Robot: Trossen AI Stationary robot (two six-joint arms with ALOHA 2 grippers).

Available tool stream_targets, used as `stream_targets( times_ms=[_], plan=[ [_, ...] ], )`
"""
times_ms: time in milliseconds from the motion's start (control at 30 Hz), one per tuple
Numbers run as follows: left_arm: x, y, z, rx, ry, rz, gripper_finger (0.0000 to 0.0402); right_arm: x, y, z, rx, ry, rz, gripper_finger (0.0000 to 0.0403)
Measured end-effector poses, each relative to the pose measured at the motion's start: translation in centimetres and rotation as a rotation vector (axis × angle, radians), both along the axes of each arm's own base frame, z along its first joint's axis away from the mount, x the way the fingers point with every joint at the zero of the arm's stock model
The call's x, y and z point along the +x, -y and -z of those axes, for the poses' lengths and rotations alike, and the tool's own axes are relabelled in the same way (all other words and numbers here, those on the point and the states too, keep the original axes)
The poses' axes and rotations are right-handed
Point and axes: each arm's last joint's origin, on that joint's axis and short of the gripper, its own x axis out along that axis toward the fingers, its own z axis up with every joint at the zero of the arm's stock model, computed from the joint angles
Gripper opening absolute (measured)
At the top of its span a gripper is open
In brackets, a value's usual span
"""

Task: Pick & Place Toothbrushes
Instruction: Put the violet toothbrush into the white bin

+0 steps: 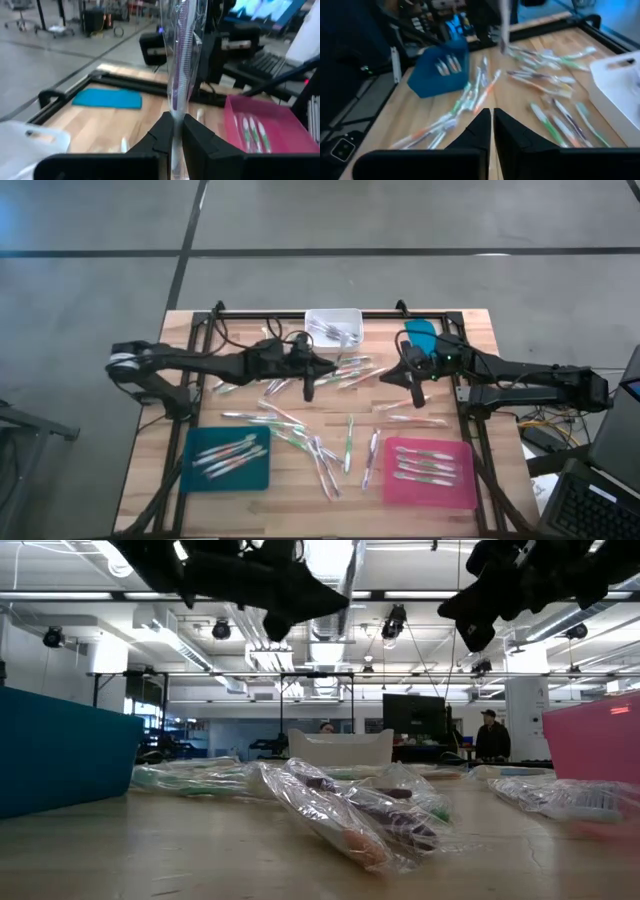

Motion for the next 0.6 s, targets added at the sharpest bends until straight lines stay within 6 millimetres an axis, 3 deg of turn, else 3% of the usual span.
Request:
stream_targets(
  times_ms=[367, 600],
  plan=[
    [3.0, -0.2, 2.5, 0.049, 0.151, 0.09, 0.0029, 0.4, 0.0, -1.3, -0.068, 0.177, 0.029, 0.0125],
    [6.2, -0.3, 2.3, 0.114, 0.174, 0.104, 0.003, 0.4, 0.1, -1.6, -0.11, 0.206, 0.051, 0.0172]
  ],
)
